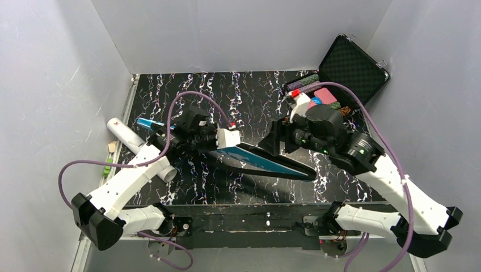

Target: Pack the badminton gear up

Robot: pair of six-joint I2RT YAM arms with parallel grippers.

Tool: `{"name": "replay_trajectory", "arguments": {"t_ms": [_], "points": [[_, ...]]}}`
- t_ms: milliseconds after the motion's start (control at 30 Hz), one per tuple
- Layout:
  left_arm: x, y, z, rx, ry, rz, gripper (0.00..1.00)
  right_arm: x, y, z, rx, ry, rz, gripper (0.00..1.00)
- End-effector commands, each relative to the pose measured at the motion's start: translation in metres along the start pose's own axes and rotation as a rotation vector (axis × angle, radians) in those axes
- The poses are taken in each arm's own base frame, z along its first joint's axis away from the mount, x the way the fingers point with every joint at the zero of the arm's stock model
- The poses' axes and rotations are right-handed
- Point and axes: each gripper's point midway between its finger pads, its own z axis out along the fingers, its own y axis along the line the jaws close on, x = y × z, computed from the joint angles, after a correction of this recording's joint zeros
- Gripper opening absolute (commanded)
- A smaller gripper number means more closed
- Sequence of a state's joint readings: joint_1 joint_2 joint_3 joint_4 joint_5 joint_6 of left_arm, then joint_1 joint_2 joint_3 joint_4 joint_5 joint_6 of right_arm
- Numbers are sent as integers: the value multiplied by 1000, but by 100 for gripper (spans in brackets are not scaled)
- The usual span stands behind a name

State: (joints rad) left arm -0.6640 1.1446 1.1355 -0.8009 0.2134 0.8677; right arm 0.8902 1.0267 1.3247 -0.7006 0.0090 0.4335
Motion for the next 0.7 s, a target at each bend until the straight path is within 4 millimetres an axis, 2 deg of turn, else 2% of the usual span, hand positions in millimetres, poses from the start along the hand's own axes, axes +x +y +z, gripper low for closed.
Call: {"name": "replay_trajectory", "arguments": {"t_ms": [0, 67, 167, 233, 300, 400, 467, 667], "points": [[6, 36, 2, -168, 58, -68, 0, -10, 2, -18, 16, -73, 174, 81], [9, 43, 4, -207, 76, -92, 0, 1, 6, -13, -7, -57, 301, 82], [14, 54, 4, -295, 97, -100, 0, 28, 18, 7, -91, 9, 493, 83], [14, 62, 0, -372, 99, -70, 0, 45, 12, 21, -92, 18, 600, 84], [11, 71, -8, -449, 93, -26, 0, 52, 9, 31, -105, 0, 684, 84], [3, 82, -19, -537, 82, 9, 0, 48, 11, 40, -142, -33, 729, 82], [-2, 81, -21, -567, 70, 38, 0, 45, 11, 49, -147, -52, 760, 80], [-2, 55, -10, -559, 65, 123, 0, 32, 4, 72, -231, -130, 904, 81]]}}
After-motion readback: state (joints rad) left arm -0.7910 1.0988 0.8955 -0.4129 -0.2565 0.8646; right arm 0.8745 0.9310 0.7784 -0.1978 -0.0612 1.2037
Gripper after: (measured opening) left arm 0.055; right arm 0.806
